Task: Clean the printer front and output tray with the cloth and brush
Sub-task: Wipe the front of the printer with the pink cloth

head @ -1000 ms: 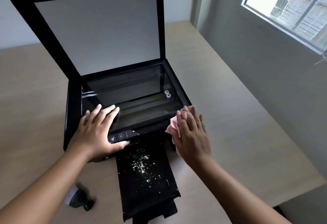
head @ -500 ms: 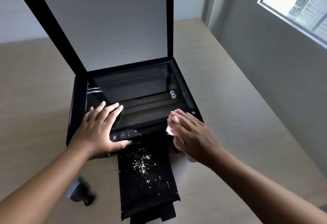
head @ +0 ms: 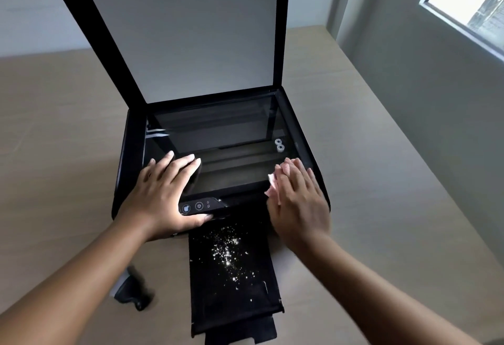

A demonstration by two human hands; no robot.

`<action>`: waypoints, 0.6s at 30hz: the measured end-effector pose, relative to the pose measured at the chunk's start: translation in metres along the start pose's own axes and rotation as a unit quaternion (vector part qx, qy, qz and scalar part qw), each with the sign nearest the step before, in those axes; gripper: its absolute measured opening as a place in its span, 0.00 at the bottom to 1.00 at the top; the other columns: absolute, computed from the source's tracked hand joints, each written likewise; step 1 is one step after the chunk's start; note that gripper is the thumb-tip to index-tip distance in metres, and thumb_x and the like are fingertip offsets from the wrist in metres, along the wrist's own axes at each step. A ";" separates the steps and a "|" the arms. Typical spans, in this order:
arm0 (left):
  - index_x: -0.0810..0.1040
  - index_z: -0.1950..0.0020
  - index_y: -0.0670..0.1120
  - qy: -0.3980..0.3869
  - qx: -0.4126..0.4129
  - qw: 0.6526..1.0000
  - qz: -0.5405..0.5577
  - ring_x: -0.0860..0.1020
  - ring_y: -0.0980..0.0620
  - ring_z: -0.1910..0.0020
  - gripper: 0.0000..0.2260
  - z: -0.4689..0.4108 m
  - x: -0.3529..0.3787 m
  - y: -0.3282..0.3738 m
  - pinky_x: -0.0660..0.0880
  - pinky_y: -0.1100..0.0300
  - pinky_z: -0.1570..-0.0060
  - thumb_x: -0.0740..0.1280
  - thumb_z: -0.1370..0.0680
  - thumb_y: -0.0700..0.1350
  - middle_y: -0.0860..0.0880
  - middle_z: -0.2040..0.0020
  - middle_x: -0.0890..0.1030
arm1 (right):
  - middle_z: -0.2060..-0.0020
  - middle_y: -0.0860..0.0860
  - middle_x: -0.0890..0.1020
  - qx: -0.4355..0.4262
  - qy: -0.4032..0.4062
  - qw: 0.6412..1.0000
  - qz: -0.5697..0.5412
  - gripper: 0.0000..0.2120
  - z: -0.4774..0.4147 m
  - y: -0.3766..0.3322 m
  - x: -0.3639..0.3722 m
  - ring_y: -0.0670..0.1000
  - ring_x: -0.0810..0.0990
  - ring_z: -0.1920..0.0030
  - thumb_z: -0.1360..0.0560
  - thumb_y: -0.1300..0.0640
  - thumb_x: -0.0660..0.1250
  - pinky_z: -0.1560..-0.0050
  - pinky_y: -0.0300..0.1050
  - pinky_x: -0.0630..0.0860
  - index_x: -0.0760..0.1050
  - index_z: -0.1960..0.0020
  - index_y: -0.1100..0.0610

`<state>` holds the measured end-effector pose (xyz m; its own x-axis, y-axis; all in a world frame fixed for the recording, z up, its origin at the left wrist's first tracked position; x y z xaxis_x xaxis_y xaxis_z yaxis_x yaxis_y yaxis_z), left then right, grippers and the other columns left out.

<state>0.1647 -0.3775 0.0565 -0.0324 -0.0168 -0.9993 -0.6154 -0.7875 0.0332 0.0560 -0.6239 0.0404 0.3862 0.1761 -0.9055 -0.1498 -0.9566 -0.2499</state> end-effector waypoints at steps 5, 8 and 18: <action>0.51 0.20 0.53 -0.007 0.004 1.000 -0.007 0.49 0.46 0.22 0.51 0.002 0.002 -0.001 0.49 0.43 0.25 0.50 0.37 0.81 0.55 0.22 0.55 | 0.31 0.55 0.72 -0.199 -0.051 0.978 -0.034 0.21 0.005 -0.011 0.003 0.54 0.65 0.26 0.20 0.51 0.56 0.28 0.52 0.64 0.71 0.30 0.57; 0.52 0.21 0.53 0.000 0.001 1.000 -0.003 0.50 0.46 0.22 0.51 0.002 0.001 0.001 0.50 0.42 0.25 0.52 0.37 0.80 0.55 0.22 0.56 | 0.32 0.55 0.74 -0.227 -0.036 0.973 -0.010 0.20 0.005 0.014 0.000 0.53 0.66 0.27 0.21 0.53 0.59 0.28 0.51 0.65 0.72 0.31 0.58; 0.54 0.21 0.51 0.003 0.013 1.000 0.024 0.49 0.46 0.21 0.50 0.000 0.000 0.001 0.49 0.42 0.25 0.56 0.35 0.78 0.54 0.22 0.57 | 0.30 0.54 0.71 -0.249 -0.062 0.965 -0.050 0.24 0.005 -0.049 0.019 0.53 0.64 0.26 0.24 0.53 0.62 0.27 0.51 0.62 0.70 0.30 0.57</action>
<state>0.1640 -0.3784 0.0562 -0.0576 -0.0576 -0.9967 -0.6334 -0.7695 0.0810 0.0666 -0.5722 0.0340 0.2596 0.2708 -0.9270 0.3514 -0.9206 -0.1706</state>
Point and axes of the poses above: each hand's wrist, its own z-axis away from the middle knuckle, its own x-axis out of the palm, y = z × x, the point moved 2 cm from there along -z, towards the middle knuckle
